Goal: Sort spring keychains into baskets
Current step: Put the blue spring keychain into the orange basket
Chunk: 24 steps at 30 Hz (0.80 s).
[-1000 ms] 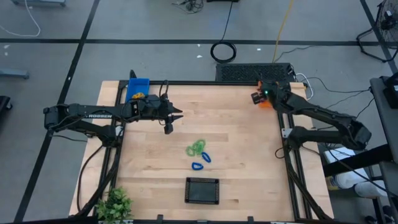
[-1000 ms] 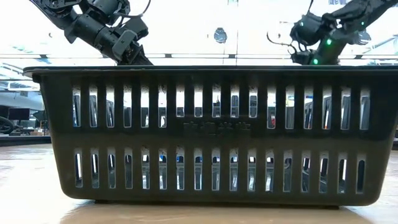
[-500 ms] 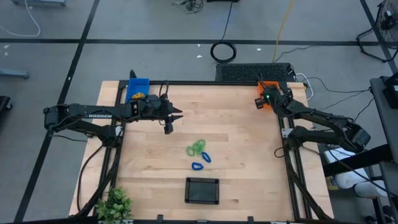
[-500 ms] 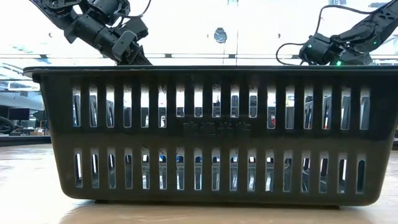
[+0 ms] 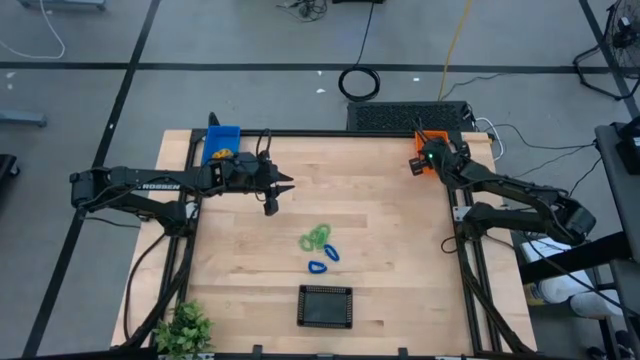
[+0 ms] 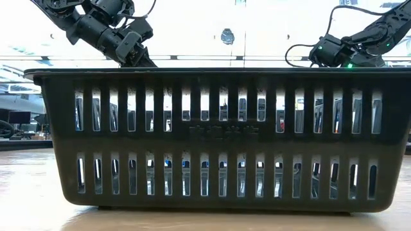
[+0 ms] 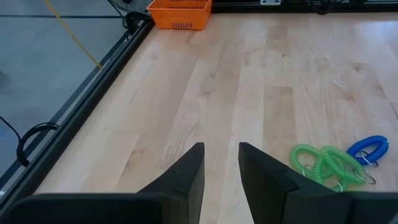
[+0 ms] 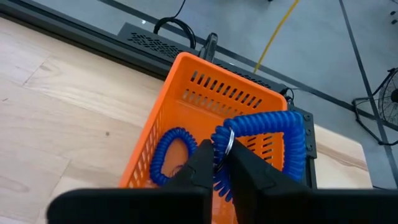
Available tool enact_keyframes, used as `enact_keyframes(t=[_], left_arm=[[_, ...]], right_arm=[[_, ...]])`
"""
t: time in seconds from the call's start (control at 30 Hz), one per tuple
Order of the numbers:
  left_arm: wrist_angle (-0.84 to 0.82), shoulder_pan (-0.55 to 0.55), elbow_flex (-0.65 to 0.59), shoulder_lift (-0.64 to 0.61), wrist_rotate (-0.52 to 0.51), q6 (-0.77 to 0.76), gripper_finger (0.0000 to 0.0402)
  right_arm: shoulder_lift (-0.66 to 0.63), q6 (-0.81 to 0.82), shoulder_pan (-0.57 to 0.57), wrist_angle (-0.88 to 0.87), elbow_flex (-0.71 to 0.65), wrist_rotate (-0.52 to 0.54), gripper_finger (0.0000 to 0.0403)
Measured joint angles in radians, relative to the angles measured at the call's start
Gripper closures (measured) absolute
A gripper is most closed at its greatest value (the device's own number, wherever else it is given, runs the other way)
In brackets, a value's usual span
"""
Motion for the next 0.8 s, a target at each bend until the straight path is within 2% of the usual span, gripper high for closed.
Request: enact_keyframes(t=[0.43,0.8], left_arm=[[0.0,0.0,0.0,0.0,0.0,0.0,0.0293],[0.001,0.0,0.0,0.0,0.0,0.001,0.0293]], right_arm=[[0.0,0.003,0.0,0.0,0.0,0.001,0.0296],[0.0,0.003,0.0,0.0,0.0,0.001,0.0281]])
